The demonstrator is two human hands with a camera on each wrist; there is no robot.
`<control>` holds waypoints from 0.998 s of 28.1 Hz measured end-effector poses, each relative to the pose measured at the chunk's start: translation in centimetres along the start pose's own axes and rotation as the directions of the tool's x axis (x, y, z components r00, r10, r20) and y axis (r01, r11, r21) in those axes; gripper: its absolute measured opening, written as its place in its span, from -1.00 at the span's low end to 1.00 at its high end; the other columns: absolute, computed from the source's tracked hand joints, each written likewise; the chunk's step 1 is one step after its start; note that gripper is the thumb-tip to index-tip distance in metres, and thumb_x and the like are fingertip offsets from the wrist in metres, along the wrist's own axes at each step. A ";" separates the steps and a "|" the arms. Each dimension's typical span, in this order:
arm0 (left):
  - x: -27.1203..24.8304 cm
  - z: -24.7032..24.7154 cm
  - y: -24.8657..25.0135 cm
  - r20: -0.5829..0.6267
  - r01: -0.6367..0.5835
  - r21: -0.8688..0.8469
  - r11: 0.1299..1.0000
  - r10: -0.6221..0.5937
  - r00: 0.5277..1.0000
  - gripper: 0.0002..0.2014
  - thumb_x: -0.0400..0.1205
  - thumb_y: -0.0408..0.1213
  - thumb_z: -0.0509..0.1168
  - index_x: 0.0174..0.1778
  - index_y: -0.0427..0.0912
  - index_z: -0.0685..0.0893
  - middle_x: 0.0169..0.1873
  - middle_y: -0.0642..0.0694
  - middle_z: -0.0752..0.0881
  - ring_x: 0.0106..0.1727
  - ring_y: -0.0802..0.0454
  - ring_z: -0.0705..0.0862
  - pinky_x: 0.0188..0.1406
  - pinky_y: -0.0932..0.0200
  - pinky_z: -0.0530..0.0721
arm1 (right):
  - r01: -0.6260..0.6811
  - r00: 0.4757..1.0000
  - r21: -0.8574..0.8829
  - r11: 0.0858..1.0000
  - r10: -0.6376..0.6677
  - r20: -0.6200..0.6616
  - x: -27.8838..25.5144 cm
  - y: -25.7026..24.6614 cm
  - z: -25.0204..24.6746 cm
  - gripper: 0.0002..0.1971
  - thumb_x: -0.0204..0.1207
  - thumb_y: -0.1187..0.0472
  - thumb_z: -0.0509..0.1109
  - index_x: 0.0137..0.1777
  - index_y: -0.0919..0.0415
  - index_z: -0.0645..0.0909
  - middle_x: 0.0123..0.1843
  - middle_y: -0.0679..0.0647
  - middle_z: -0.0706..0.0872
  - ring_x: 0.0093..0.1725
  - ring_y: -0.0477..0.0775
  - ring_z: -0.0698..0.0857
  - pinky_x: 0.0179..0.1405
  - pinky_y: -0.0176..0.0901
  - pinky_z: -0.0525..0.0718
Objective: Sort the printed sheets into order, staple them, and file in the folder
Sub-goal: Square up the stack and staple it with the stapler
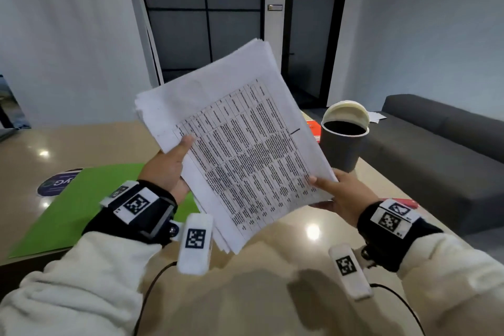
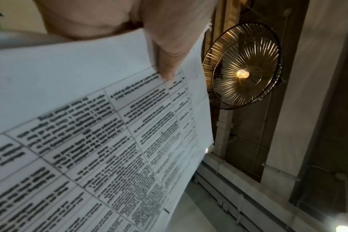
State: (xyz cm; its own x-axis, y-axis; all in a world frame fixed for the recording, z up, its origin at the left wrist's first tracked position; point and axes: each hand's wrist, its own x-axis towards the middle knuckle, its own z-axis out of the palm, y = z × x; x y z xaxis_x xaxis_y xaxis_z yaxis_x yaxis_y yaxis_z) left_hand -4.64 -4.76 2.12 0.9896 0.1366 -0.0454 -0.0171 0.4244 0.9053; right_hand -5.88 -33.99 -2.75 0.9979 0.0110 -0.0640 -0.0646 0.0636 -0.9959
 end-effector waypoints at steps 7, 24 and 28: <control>-0.1 0.6 -0.8 -0.027 0.114 -0.178 0.977 -0.120 0.992 -0.54 0.61 -0.07 0.28 0.39 -0.21 0.55 0.27 -0.28 0.65 0.17 -0.29 0.68 0.13 -0.35 0.62 | -0.100 0.990 0.233 0.967 0.073 0.122 0.0 1.5 0.2 -0.80 0.48 0.21 0.34 0.10 0.17 0.59 -0.15 0.11 0.79 -0.20 0.04 0.80 -0.18 -0.03 0.81; -0.5 -0.6 -2.9 0.292 -0.107 0.518 0.849 -0.058 0.955 -0.28 -0.04 0.08 0.59 0.07 -0.02 0.69 0.15 -0.14 0.75 0.18 -0.17 0.70 0.30 -0.21 0.58 | 0.282 0.929 -0.102 0.954 -0.298 -0.219 -2.0 -2.8 -1.3 -0.89 0.60 0.18 0.33 0.01 0.10 0.69 -0.05 0.03 0.82 -0.08 -0.01 0.81 -0.02 -0.04 0.73; -0.4 0.1 -1.3 0.143 -0.275 0.579 0.767 0.236 0.961 -0.64 0.16 0.09 0.50 -0.19 0.06 0.71 -0.05 -0.05 0.78 0.08 -0.12 0.73 0.26 -0.13 0.61 | 0.449 0.848 -0.134 0.883 -0.469 -0.247 -3.4 -4.7 0.4 -0.92 0.60 0.14 0.33 -0.06 0.05 0.66 -0.19 -0.15 0.79 -0.30 -0.31 0.75 -0.41 -0.51 0.62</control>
State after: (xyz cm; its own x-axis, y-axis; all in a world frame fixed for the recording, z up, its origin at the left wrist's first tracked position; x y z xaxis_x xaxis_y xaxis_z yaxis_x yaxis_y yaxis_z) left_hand -5.01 -5.42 0.97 0.9675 0.1032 0.2308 -0.2025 -0.2301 0.9519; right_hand -8.99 -33.93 2.20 0.8785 -0.2665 0.3965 0.3920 -0.0726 -0.9171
